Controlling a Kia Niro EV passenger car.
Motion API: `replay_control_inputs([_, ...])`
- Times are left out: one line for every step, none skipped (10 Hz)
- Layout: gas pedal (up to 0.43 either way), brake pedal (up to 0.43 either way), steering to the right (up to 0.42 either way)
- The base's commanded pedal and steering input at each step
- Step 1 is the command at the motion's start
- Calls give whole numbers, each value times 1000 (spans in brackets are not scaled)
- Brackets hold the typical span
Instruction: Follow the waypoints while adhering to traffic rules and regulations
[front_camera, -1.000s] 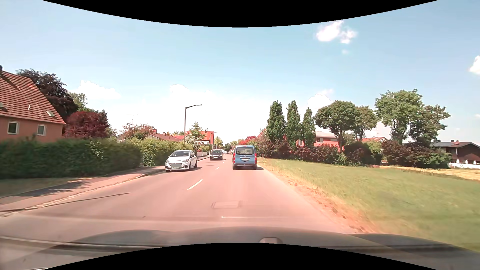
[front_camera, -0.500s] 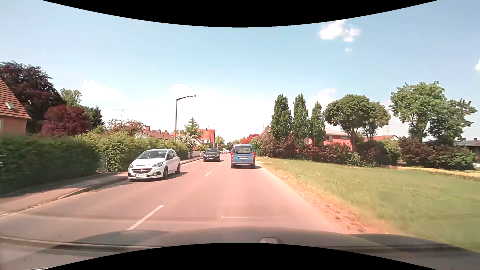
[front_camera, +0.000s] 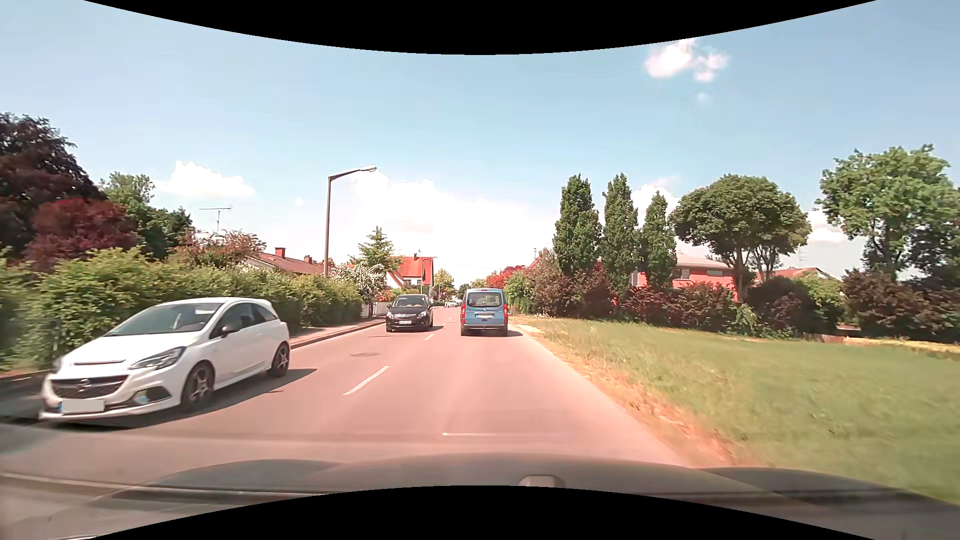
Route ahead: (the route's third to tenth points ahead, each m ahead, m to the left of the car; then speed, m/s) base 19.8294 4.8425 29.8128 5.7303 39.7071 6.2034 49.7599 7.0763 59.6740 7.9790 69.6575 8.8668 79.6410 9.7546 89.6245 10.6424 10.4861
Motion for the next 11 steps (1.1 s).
replay_control_inputs([150,0,-14])
replay_control_inputs([150,0,-15])
replay_control_inputs([150,0,-15])
replay_control_inputs([150,0,-15])
replay_control_inputs([150,0,-15])
replay_control_inputs([150,0,-15])
replay_control_inputs([150,0,-15])
replay_control_inputs([150,0,-15])
replay_control_inputs([150,0,-15])
replay_control_inputs([150,0,-15])
replay_control_inputs([150,0,-14])
